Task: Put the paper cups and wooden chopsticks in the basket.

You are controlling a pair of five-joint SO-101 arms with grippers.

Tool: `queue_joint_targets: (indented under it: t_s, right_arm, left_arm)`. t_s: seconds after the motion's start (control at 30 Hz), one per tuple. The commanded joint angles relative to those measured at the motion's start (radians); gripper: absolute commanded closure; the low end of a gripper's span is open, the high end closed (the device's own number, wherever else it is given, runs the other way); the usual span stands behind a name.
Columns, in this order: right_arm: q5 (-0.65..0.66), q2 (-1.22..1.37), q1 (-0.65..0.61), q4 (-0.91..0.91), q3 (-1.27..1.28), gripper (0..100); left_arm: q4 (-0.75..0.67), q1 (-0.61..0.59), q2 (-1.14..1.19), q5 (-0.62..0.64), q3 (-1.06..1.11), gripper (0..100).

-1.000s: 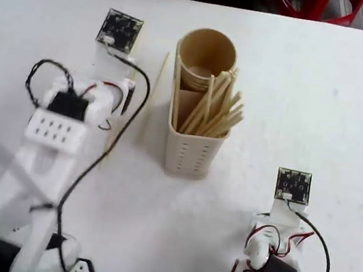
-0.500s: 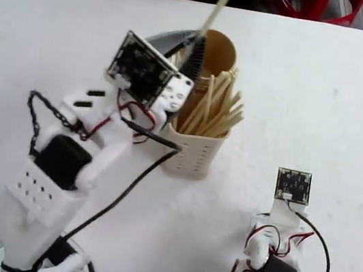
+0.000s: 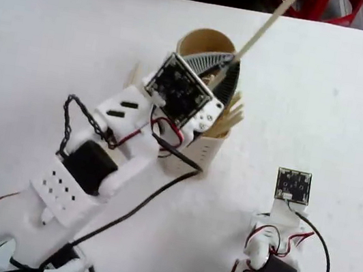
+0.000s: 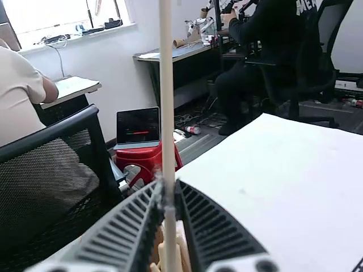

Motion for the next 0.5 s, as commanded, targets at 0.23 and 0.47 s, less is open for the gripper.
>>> queue_joint_targets:
  t_s: [0.23,0.47]
  right_arm:
    - [-0.006,-0.01,0.01,-0.01,0.009,96.3]
    - [-0.006,-0.01,0.01,-0.01,0.009,96.3]
  left_arm:
    - [-0.176,-0.036,-0.051,-0.003,0.216,97]
    - [-0.18,-0.039,-0.051,-0.002,0.236,94]
